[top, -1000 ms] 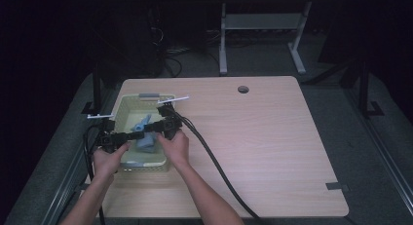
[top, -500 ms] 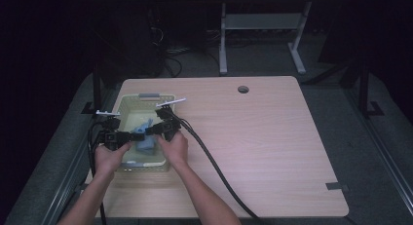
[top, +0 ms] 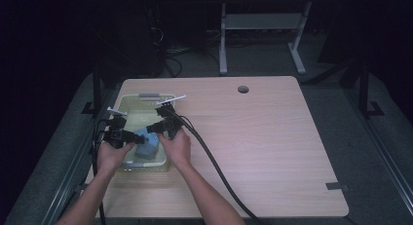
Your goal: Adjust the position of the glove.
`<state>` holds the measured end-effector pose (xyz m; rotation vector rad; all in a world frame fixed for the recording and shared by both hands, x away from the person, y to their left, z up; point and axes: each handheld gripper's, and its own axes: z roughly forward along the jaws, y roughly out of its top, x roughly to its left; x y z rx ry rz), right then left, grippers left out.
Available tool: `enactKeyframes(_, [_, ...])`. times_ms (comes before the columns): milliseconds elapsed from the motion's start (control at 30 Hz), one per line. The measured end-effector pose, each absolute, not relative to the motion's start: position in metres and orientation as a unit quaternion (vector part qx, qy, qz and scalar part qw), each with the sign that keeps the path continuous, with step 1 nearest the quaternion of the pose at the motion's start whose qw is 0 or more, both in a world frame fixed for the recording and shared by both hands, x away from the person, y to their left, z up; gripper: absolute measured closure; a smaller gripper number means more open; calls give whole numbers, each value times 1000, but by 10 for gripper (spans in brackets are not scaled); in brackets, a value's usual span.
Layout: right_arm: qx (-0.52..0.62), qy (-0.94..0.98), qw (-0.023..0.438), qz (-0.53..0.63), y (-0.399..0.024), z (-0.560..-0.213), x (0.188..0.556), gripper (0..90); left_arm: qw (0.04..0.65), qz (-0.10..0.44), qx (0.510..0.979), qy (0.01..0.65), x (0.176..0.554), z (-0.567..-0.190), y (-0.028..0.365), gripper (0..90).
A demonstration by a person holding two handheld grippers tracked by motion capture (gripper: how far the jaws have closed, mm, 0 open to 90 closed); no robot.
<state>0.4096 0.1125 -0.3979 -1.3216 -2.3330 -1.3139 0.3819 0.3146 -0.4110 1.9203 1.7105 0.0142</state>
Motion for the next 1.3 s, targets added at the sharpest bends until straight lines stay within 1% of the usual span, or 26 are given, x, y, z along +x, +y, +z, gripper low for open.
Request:
enactKeyframes(67, [-438, -780, 76, -440, 111, -395, 409, 712, 282, 10, 713, 642, 382, -410, 318, 661])
enactKeyframes(233, [-437, -775, 76, -451, 105, -389, 408, 708, 289, 23, 703, 650, 380, -408, 326, 658])
enactKeyframes(400, [-435, -773, 78, -456, 101, -387, 408, 696, 301, 24, 696, 652, 378, -404, 335, 654])
enactKeyframes(500, [-435, -770, 80, -460, 98, -386, 408, 687, 319, 22, 689, 651, 376, -400, 337, 654])
enactKeyframes(600, [-437, -767, 83, -463, 94, -384, 408, 679, 327, 23, 692, 644, 376, -397, 338, 649])
enactKeyframes(1000, [-437, -749, 94, -489, 69, -379, 409, 628, 372, 35, 697, 612, 375, -369, 326, 612])
enactKeyframes(1300, [-435, -741, 88, -504, 42, -367, 411, 564, 404, 31, 693, 597, 372, -361, 319, 557])
